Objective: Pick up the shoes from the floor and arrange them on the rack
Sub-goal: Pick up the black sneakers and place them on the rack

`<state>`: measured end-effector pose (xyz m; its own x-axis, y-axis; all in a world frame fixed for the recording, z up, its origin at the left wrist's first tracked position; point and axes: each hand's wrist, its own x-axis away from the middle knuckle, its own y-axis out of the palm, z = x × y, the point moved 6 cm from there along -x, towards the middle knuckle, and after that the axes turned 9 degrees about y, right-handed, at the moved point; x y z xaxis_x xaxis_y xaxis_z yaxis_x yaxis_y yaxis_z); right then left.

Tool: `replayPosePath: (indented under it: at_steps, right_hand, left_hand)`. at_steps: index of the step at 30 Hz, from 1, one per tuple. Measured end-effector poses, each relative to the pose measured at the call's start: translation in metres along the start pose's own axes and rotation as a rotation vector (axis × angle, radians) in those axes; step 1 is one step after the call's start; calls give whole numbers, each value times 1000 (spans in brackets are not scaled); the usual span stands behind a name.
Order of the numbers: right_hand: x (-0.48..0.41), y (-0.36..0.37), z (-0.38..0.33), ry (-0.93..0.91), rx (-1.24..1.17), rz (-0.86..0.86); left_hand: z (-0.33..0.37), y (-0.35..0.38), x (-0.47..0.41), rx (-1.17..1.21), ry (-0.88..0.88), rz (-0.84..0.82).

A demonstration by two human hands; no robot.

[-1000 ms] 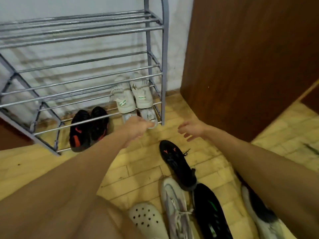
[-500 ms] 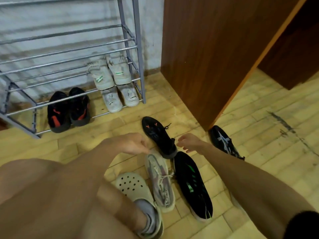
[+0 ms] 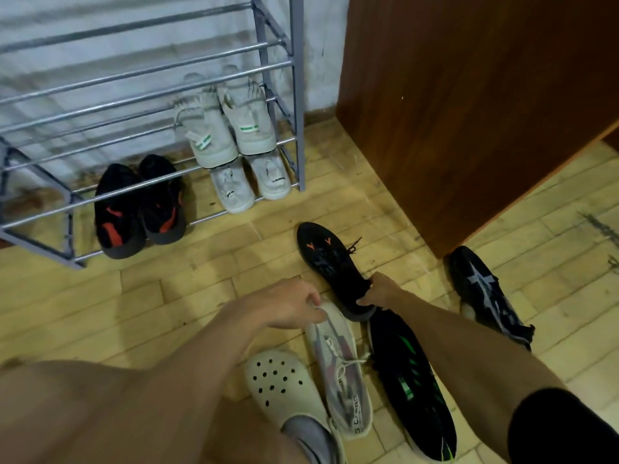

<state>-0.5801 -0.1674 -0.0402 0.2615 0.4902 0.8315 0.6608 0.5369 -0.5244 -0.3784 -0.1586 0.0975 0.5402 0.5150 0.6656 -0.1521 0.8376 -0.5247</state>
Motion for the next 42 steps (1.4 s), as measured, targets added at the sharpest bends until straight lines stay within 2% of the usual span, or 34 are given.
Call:
replayPosePath:
  at_steps: [5,11,13,16,20,23,27,34,39,42]
  right_hand:
    - [-4,-7,-1,101,-227,-101]
    - [40,-35,-33,3,-288,-181]
    - [66,-46,-45,-63,-295,-197]
    - [111,-59,-71,-197,-313,-224]
    - [187,-75,-123,-411,-340,-236]
    - [248,-85,-163,-560,-351,-216]
    - [324,-86,-206,-740,-291,-180]
    - [440,-33,-278,-911,-172,-243]
    - [474,47,-322,-889,-31,-125]
    - [472,101,-334,-853,-37,-123]
  left_hand:
    - [-6,-8,-1,30,-38,17]
    - [3,-14,20,182,-114,128]
    - [9,-16,35,320,-161,217]
    - [20,-19,60,648,-195,396]
    - [27,-41,97,972,-131,652]
    - [20,-70,145,1055,-67,911]
    - [9,-100,219,1054,28,1072]
    - [-37,-118,348,1033,73,1252]
    - [-90,-80,405,1101,40,1322]
    - [-133,-41,417,1181,-25,1366]
